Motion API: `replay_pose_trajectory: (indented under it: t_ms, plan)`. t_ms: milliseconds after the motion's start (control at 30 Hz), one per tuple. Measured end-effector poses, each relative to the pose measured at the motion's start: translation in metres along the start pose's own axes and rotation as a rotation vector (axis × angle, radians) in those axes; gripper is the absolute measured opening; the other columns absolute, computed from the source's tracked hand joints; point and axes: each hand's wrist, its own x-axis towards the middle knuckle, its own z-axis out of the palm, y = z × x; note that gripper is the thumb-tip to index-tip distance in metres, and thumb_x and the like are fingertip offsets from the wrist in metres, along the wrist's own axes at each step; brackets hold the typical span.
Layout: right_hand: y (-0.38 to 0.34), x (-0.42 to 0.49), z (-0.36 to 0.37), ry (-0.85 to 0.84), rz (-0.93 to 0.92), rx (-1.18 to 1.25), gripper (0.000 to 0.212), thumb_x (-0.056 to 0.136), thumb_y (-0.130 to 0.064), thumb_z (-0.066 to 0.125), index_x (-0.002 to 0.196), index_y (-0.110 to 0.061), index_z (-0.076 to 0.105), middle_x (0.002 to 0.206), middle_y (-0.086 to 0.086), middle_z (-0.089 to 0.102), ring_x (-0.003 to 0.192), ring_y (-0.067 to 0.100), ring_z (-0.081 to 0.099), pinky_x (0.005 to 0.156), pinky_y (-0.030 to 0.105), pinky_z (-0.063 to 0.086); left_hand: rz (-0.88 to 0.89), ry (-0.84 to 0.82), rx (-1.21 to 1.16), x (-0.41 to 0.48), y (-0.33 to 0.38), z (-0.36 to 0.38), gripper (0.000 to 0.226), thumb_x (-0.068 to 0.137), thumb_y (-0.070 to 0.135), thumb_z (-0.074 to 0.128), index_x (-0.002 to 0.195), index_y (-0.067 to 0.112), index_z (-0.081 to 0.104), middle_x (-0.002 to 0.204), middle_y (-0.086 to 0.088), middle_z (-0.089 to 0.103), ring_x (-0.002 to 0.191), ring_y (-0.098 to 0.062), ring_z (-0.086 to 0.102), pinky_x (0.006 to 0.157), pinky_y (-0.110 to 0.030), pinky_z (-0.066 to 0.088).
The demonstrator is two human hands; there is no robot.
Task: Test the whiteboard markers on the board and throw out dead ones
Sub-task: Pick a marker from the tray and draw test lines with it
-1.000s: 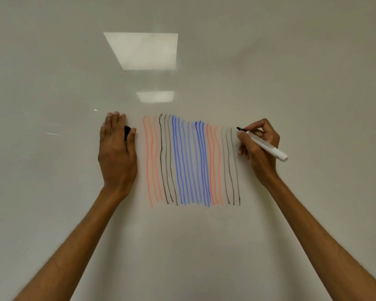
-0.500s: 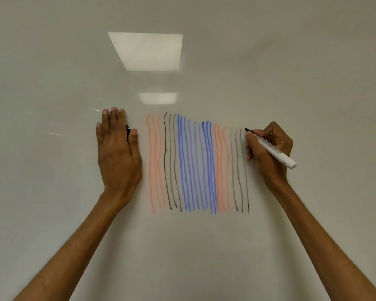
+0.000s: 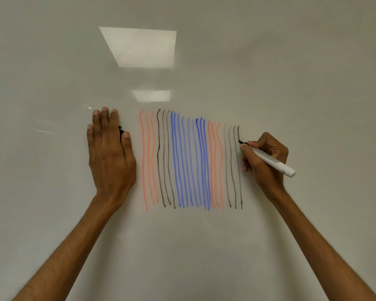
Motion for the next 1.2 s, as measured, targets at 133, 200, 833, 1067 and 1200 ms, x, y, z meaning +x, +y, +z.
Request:
replay_pose_trajectory:
  t_ms: [133,200,833,1067,1200]
  plan:
    - [0.002,-0.010,-0.004,-0.005,0.008,0.007,0.026,0.079,-0.001,0.066,0.065,-0.010,0.046,0.065,0.020,0.057,0.044,0.017,0.054,0.041,0.022,0.043,-0.001,-0.015,-0.006,-0.018,-0.002,-0.003,0.052,0.108,0.022,0.029,0.156,0.005,0.021,0.164,-0.012,0.019,0.154,-0.020,0.008,0.126,-0.042,0.008]
    - [0.004,-0.016,-0.007,-0.009,0.011,0.005,0.025,0.078,0.000,0.065,0.064,-0.011,0.047,0.064,0.022,0.055,0.043,0.017,0.054,0.040,0.022,0.043,-0.001,-0.015,-0.008,-0.024,-0.002,-0.005,0.051,0.108,0.021,0.029,0.156,0.004,0.022,0.164,-0.012,0.020,0.154,-0.020,0.009,0.126,-0.042,0.008]
    - [0.024,-0.077,-0.036,-0.031,0.051,-0.074,0.025,0.071,-0.015,0.066,0.058,-0.030,0.050,0.054,0.014,0.049,0.039,0.021,0.049,0.037,0.023,0.041,-0.011,-0.013,-0.009,-0.037,-0.001,-0.008,0.050,0.107,0.020,0.032,0.154,0.003,0.026,0.163,-0.012,0.023,0.153,-0.022,0.012,0.126,-0.039,0.006]
    - [0.028,-0.088,-0.044,-0.090,0.132,-0.091,0.024,0.068,-0.022,0.064,0.055,-0.022,0.044,0.049,0.016,0.044,0.036,0.019,0.044,0.036,0.021,0.037,-0.020,-0.016,-0.017,-0.038,0.000,-0.009,0.050,0.107,0.020,0.031,0.154,0.003,0.027,0.163,-0.012,0.023,0.153,-0.022,0.013,0.126,-0.039,0.006]
    - [0.029,-0.090,-0.048,-0.152,0.174,-0.091,0.027,0.065,-0.023,0.062,0.055,-0.016,0.038,0.046,0.019,0.041,0.035,0.020,0.040,0.035,0.021,0.033,-0.022,-0.017,-0.016,-0.038,0.000,-0.009,0.050,0.108,0.019,0.032,0.154,0.003,0.027,0.163,-0.012,0.023,0.153,-0.022,0.012,0.126,-0.039,0.007]
